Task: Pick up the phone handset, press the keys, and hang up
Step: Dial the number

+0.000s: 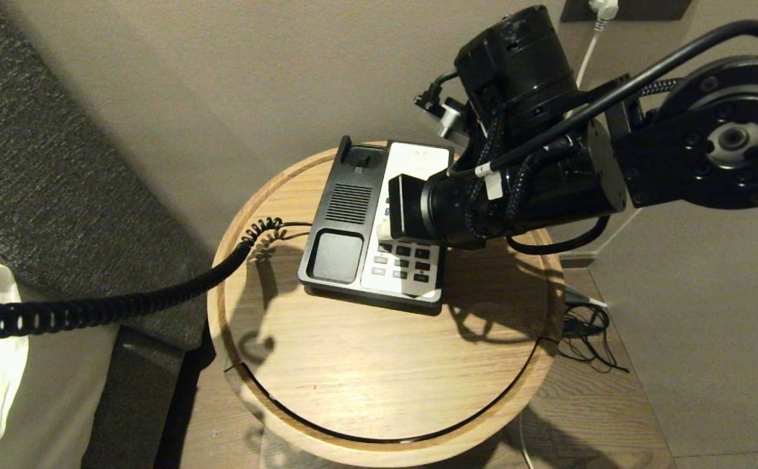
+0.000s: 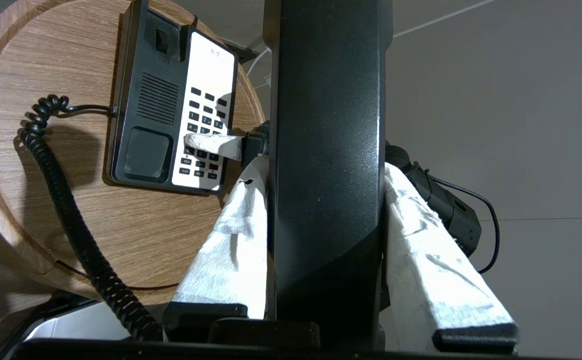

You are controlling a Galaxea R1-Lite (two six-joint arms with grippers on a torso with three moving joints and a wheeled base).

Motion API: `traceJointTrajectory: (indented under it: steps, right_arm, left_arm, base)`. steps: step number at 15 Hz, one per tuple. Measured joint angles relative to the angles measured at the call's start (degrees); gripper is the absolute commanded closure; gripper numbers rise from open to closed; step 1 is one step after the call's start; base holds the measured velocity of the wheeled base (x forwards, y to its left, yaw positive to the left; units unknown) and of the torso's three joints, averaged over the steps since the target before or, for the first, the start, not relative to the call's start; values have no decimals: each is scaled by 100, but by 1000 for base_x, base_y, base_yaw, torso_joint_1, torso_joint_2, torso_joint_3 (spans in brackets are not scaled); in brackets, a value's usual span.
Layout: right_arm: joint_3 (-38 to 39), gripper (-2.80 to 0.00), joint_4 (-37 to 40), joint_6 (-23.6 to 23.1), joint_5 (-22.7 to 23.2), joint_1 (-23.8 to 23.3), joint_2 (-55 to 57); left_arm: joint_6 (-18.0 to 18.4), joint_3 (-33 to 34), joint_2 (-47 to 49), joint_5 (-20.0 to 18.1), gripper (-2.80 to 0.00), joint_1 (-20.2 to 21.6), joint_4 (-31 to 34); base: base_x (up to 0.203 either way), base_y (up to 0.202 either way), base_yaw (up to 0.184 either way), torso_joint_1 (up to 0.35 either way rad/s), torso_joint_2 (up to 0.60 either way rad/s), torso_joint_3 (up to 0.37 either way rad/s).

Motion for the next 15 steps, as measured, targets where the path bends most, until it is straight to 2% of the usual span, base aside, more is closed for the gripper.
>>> traceJointTrajectory:
  steps: [8, 15]
  right_arm:
    - [-53, 0, 83, 56, 15, 61, -249]
    - [521, 0, 642, 85, -16, 61, -603]
  left_arm:
    - [-9, 74, -50, -9, 0, 22, -5]
    - [-6, 127, -76, 2, 0, 26, 0]
  base:
    - [0, 0, 0, 0, 0, 0]
    - [0, 0, 0, 0, 0, 0]
